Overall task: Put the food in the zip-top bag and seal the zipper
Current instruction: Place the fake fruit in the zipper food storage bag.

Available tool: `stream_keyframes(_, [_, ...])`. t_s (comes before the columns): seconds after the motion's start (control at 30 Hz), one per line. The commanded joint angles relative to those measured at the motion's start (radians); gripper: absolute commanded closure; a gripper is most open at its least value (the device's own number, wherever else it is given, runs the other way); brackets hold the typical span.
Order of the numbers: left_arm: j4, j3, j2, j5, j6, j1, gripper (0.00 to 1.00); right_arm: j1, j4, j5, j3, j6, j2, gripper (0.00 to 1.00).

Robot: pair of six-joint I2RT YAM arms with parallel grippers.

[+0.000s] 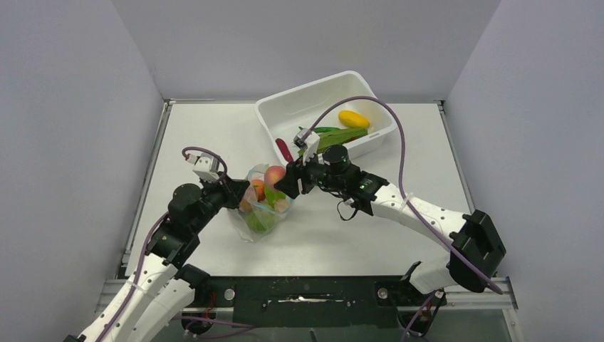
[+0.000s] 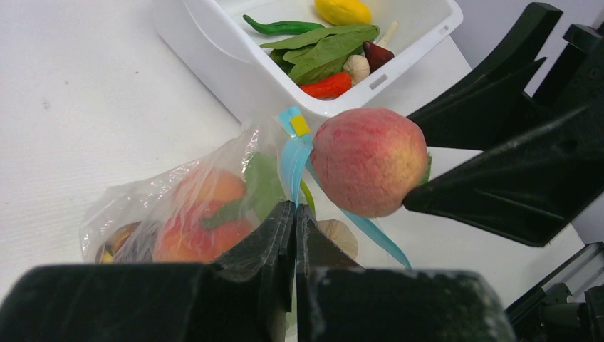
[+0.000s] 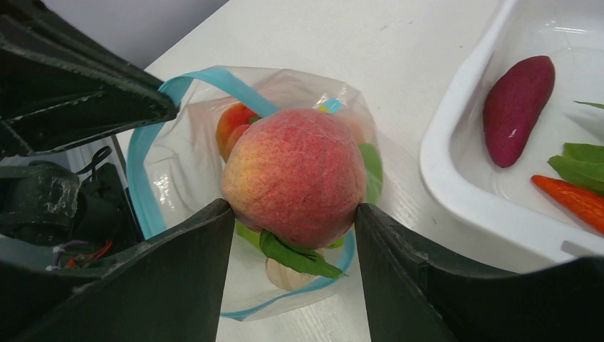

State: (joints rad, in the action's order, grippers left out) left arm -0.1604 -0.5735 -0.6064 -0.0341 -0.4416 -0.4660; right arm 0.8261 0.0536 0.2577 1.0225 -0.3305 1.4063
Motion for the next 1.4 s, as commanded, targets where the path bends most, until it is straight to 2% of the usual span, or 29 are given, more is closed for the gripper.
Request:
stream_keyframes(0.0, [0.072,-0.057,0.002,-0.009,-0.012,-0.005,1.00,0.047,-0.007,-0.078,0.011,0.041,-0.074,0.68])
stream_keyframes(0.47, [0.075,-0.066,-0.002,-0.037,-0.038,-0.005,1.00,0.100,0.022,-0.069,0.027,0.004,0.029,0.61])
stream_keyframes(0.67, [0.074,-0.068,0.002,-0.042,-0.039,-0.005,1.00,0.105,-0.008,-0.078,0.053,0.005,0.055,0.52])
stream_keyframes(1.0, [0.076,-0.069,0.006,-0.049,-0.040,-0.005,1.00,0.107,-0.029,-0.107,0.065,0.003,0.036,0.28])
stream_keyframes(1.13, [0.081,-0.062,0.012,-0.053,-0.043,-0.005,1.00,0.106,-0.036,-0.107,0.064,-0.001,0.018,0.23])
stream_keyframes(1.37, [0.077,-0.064,0.022,-0.054,-0.043,-0.005,1.00,0.104,-0.050,-0.115,0.073,-0.003,-0.016,0.22])
